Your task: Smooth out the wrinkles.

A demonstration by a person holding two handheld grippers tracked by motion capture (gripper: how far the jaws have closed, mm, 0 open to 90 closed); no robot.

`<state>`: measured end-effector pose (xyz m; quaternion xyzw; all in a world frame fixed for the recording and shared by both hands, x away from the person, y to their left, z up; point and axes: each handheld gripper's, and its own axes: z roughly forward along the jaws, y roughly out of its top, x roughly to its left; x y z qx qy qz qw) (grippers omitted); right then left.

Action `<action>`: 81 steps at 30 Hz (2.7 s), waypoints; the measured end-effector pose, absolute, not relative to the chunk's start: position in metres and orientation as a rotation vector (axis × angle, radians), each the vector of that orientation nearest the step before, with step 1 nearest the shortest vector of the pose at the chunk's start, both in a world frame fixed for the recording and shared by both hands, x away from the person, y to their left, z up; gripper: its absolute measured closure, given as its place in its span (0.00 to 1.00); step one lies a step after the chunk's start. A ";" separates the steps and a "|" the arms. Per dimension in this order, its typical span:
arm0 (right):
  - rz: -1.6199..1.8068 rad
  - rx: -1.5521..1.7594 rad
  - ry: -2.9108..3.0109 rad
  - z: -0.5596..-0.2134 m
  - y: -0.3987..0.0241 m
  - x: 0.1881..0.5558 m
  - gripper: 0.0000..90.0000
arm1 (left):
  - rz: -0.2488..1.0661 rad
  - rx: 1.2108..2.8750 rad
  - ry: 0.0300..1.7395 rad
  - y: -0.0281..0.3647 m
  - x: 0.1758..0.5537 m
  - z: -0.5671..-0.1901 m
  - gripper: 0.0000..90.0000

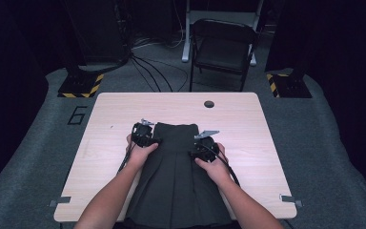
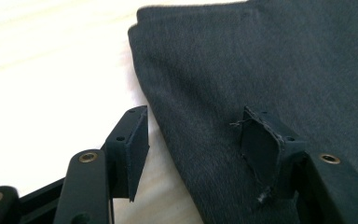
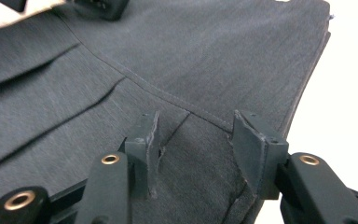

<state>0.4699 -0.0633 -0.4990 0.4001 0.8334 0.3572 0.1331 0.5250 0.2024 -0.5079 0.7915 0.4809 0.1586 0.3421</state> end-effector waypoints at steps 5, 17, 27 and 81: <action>1.020 1.165 2.403 -0.504 -0.060 0.468 0.59 | 0.426 2.052 1.240 0.199 0.529 -0.502 0.46; 0.997 1.122 2.379 -0.511 -0.060 0.465 0.63 | 0.427 2.033 1.235 0.194 0.538 -0.494 0.45; 1.016 1.135 2.390 -0.512 -0.061 0.466 0.65 | 0.402 2.039 1.276 0.197 0.551 -0.498 0.48; 0.987 1.155 2.376 -0.511 -0.058 0.466 0.67 | 0.381 2.116 1.204 0.192 0.568 -0.501 0.90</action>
